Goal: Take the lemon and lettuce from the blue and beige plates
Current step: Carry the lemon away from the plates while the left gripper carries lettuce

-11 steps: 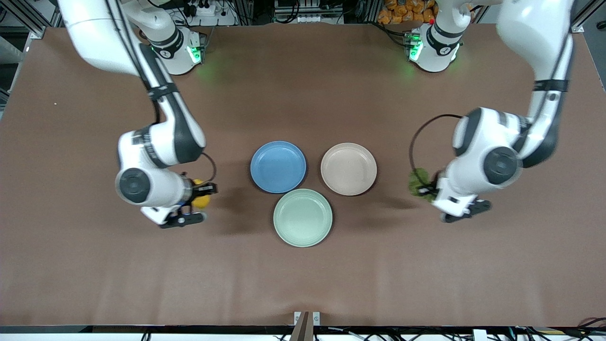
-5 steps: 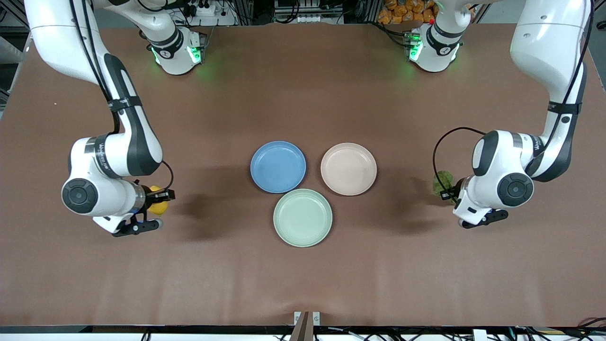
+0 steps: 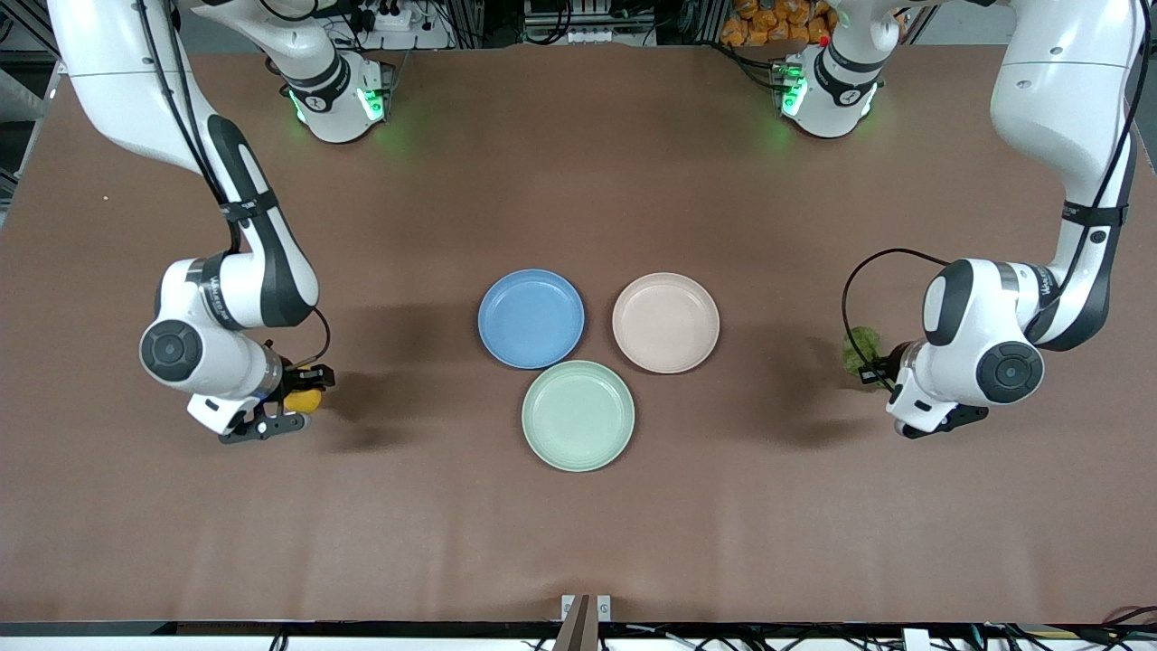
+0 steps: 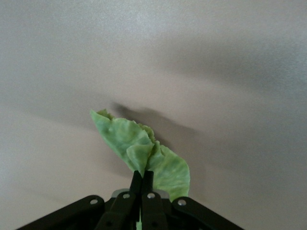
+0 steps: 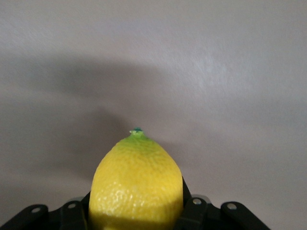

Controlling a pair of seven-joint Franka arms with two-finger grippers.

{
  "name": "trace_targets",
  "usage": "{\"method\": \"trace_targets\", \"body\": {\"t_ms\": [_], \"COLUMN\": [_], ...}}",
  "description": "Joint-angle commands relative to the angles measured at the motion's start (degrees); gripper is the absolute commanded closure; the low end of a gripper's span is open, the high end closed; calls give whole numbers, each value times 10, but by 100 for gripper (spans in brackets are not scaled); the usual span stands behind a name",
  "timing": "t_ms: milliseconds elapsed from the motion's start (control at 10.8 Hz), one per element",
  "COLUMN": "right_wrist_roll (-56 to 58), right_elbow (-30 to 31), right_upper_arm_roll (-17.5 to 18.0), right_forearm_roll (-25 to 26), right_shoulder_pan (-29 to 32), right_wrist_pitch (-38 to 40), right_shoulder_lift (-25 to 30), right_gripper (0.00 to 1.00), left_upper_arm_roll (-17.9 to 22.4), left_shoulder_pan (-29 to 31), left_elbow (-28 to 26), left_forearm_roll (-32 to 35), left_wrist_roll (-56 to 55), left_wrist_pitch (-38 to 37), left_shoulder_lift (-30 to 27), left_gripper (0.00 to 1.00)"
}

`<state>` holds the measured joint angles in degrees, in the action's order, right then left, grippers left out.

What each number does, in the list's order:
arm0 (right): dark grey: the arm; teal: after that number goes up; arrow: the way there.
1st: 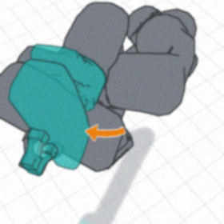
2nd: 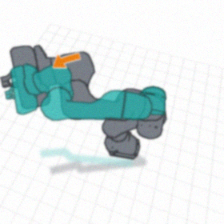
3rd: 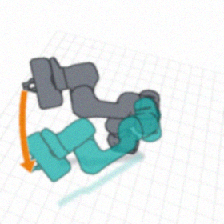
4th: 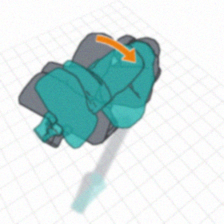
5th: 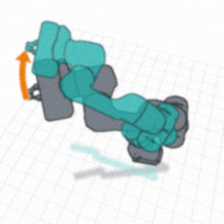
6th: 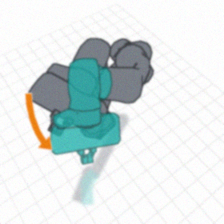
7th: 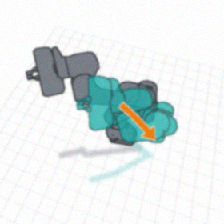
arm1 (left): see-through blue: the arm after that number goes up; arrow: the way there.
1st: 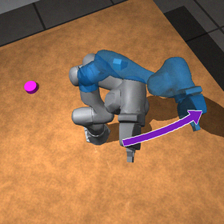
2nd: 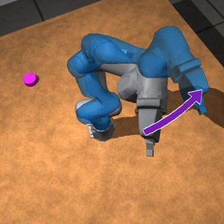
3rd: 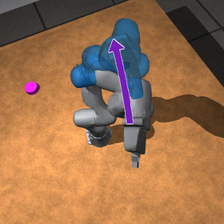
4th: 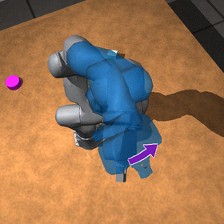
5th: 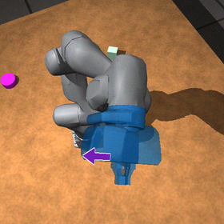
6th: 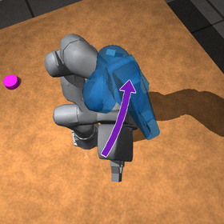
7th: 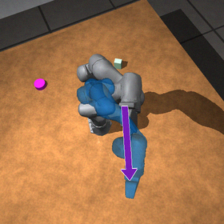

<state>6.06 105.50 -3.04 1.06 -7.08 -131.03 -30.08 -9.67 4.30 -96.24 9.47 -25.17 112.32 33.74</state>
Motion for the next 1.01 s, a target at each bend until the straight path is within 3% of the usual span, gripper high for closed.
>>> {"method": "trace_targets", "body": {"t_ms": [0, 92, 184, 277, 369, 461, 553, 645, 922], "right_wrist_roll": [6, 7, 21, 32, 34, 34, 33, 32, 29], "right_elbow": [110, 132, 146, 150, 150, 148, 144, 139, 78], "right_upper_arm_roll": [3, 3, 2, 2, 2, 2, 2, 2, 2], "right_forearm_roll": [10, 10, 11, 10, 10, 10, 8, 8, 3], "right_shoulder_pan": [17, 22, 29, 37, 41, 49, 49, 51, 45], "right_wrist_pitch": [-78, -116, -147, -156, -157, -160, -157, -151, -69], "right_shoulder_lift": [56, 54, 49, 45, 42, 35, 35, 39, 66], "right_gripper": [82, 81, 81, 81, 79, 65, 24, 0, 0], "left_upper_arm_roll": [-8, -8, -8, -8, -9, -12, -15, -19, -32], "left_shoulder_pan": [5, 4, 1, 2, 3, 1, -3, -3, -1], "left_elbow": [4, 5, 10, 9, 10, 11, 19, 23, 35], "left_forearm_roll": [13, 13, 12, 8, 12, 13, 13, 13, 10], "left_wrist_roll": [6, 5, 6, 6, 5, 5, 6, 6, 30], "left_wrist_pitch": [1, 0, 0, 0, 0, -3, -10, -23, -71], "left_shoulder_lift": [11, 13, 14, 10, 2, -16, -25, -41, -96], "left_gripper": [100, 100, 65, 1, 0, 0, 0, 0, 0]}}
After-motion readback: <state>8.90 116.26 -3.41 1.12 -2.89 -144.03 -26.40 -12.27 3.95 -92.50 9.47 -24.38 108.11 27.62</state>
